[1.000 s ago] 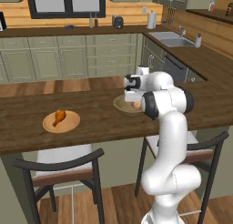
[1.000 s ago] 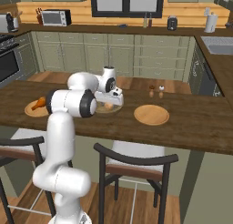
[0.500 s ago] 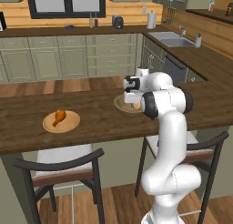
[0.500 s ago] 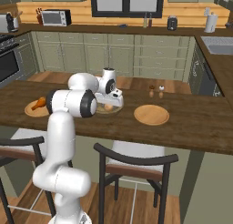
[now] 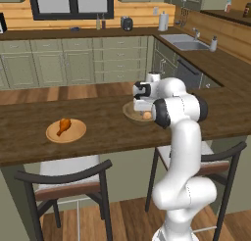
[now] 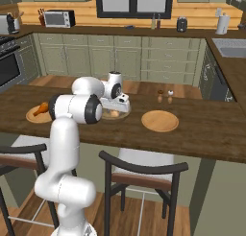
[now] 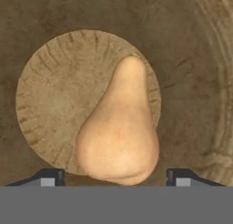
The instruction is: Pick the chicken drumstick and squash from their plates and place them in the bowl. Then put the bowl in the fridge.
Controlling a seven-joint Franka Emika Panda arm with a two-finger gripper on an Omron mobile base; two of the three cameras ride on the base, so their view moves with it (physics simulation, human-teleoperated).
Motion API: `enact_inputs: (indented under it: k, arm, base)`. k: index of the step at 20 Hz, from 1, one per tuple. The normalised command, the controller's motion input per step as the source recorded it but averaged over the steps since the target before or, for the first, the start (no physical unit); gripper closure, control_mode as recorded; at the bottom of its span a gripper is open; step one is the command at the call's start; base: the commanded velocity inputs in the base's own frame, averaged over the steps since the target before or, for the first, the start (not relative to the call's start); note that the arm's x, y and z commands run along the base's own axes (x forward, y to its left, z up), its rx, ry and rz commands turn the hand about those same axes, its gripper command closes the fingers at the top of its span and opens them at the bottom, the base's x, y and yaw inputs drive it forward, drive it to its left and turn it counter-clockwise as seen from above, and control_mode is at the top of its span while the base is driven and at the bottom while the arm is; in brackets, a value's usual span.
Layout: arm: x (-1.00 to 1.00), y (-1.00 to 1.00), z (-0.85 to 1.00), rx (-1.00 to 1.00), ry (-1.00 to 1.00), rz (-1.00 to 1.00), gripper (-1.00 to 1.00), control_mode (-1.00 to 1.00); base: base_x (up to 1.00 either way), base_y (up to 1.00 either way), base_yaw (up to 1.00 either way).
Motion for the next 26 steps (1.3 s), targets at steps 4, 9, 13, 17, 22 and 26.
enact_inputs:
  k: [4,9,13,17,22,26]
  arm:
    - [-0.12,0.00,0.00,0.00,0.00,-0.02,-1.00,-1.00]
    - [-0.46,0.40,0.59,0.00,-0.06,-0.11,-1.00,-1.00]
    - [-0.56,0.92,0.93,-0.02,-0.11,-0.17,-1.00,-1.00]
    - [-0.95,1.00,0.46,-0.04,-0.06,-0.18,-1.00,-1.00]
    - [-0.88,0.93,0.25,0.00,-0.04,-0.16,-1.00,-1.00]
    - [-0.02,1.00,0.21,0.00,0.00,0.05,-1.00,-1.00]
  base:
    - [0.00,0.00,0.00]
    - [0.00,0.00,0.00]
    - [0.00,0.00,0.00]
    - [0.00,0.00,0.00]
    - [0.00,0.00,0.00]
    - [0.00,0.00,0.00]
